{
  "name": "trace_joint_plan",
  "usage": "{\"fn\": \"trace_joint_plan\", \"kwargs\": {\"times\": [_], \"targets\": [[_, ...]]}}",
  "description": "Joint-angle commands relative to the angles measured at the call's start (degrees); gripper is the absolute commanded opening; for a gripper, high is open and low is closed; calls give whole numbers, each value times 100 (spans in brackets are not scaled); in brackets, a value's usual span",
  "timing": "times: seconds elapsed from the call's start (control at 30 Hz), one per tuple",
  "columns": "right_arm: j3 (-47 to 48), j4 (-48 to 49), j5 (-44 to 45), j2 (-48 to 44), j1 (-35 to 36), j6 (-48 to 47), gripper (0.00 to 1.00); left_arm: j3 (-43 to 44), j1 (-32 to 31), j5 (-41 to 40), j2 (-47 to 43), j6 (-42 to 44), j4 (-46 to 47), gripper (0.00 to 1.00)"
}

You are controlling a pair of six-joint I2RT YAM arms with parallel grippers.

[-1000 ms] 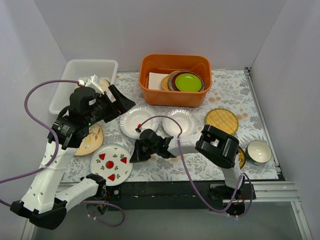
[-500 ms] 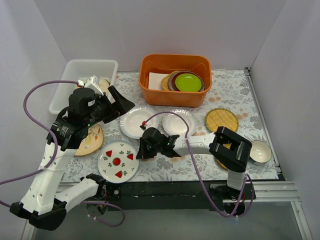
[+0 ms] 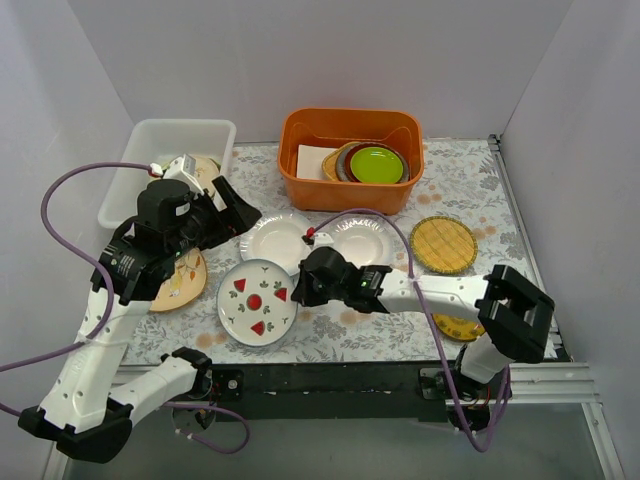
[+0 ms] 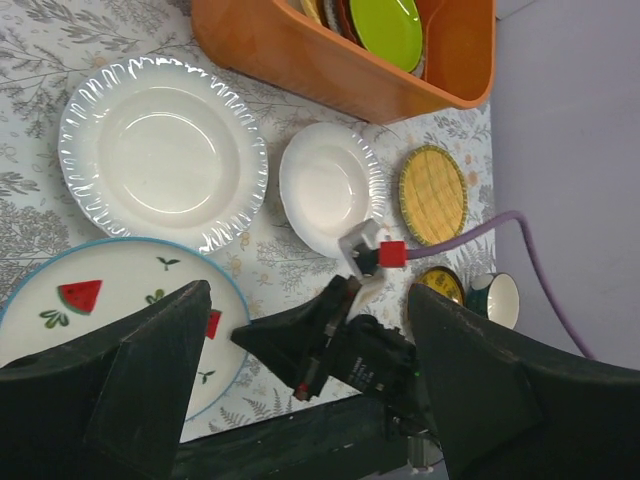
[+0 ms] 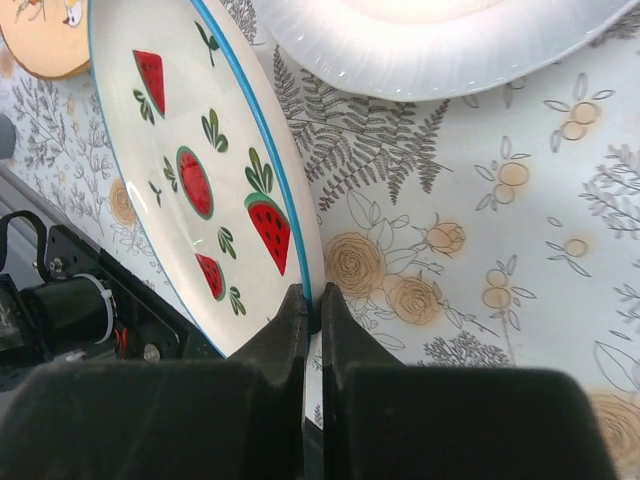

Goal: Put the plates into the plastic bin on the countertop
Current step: Pick up the plate from the corner of the board.

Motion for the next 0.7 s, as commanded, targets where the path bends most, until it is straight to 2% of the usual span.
{"fn": "trace_joint_plan", "kwargs": {"times": [0.0,0.4,0.53,0.67], "targets": [[-17,536,281,-761,-163,64,1,-8,1,-506,-76,284,-168,79],[-738,352,254,-2096,-936,20,1,-1431,1,-498,-532,451,350,78],[-782,194,106,-2431,-1288,-94,1,-1721,1,-340,-594,495,579,78],[-826,185,-53,-2773,-1526,-130,1,-2090,1,168,-638,548,1052,77]]}}
